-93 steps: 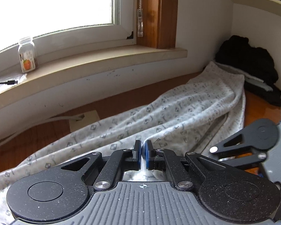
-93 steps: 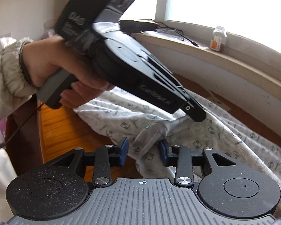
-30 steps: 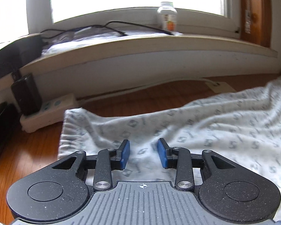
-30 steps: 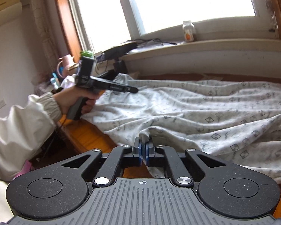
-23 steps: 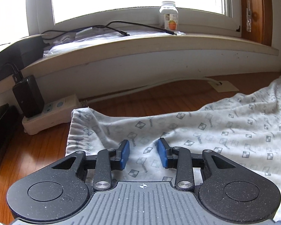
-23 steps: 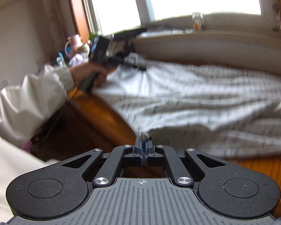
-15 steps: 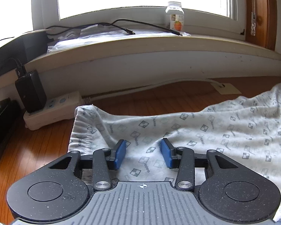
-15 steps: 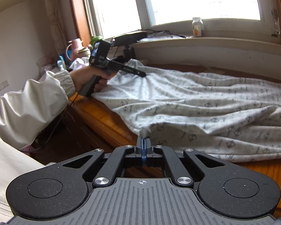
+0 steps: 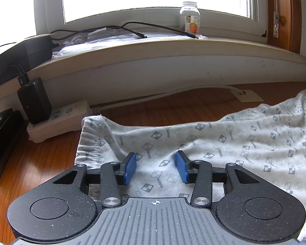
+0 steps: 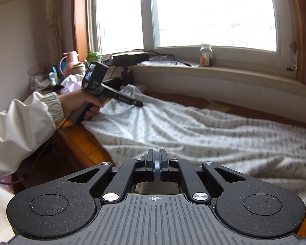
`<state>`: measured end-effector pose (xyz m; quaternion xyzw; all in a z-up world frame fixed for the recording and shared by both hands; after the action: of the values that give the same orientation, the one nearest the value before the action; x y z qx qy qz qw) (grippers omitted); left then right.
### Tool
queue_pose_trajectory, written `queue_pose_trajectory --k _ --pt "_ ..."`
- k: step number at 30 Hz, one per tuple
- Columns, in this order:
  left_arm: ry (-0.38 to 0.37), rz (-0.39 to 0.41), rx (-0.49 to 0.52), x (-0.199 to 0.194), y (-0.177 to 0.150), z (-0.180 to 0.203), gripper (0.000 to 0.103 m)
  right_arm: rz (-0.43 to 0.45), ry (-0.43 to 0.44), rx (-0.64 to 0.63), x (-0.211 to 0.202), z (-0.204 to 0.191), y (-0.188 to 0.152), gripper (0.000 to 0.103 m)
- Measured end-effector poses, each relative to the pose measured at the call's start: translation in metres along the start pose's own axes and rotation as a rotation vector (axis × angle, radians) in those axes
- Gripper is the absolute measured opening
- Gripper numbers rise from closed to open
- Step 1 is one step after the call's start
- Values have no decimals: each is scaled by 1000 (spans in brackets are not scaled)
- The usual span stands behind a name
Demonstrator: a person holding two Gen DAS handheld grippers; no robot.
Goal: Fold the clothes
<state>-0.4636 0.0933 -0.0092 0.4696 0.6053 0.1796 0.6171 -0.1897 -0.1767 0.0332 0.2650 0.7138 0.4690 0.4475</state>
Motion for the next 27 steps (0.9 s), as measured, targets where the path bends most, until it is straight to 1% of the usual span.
queue_pose_trajectory --k 2,5,7,8,11,14,16,19,23,24,27 --pt "4 0 2 0 0 0 49 -19 3 9 14 4 -3 7" --pt "9 1 4 -1 0 0 49 -82 -11 2 26 6 -21 7" --pt "8 1 4 -1 0 0 49 -114 -26 -15 20 6 -38 7" --pt "6 0 2 0 0 0 49 -115 -28 -10 15 7 -43 7" --pt "1 -2 -4 0 0 -1 49 -97 -25 27 -1 10 -51 7" --pt "4 -1 -3 0 0 -1 50 -84 -23 45 -5 11 -53 8" --pt "12 0 2 0 0 -1 51 -80 -33 35 -5 10 -51 10" --pt "10 -1 -1 0 0 -2 52 -25 -60 -3 -5 9 -41 14" --pt "11 -1 -1 0 0 -3 53 64 -107 -17 0 15 -30 21" --pt "13 -1 -1 0 0 -3 54 67 -119 -14 4 17 -30 24" --pt "15 0 0 1 0 -4 55 7 -137 -4 19 24 -43 25"
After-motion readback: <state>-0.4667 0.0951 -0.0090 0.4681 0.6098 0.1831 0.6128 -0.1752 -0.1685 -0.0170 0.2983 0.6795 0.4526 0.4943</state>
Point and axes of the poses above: each gripper's, at about its wrist camera, not at the fingertips, and x roughly the way its jaws point, z to its right, y to its top, the point moved 6 cm from there along x, roughly the way its jaws point, and after that the axes turned 9 degrees about y, right-handed, at the moved point
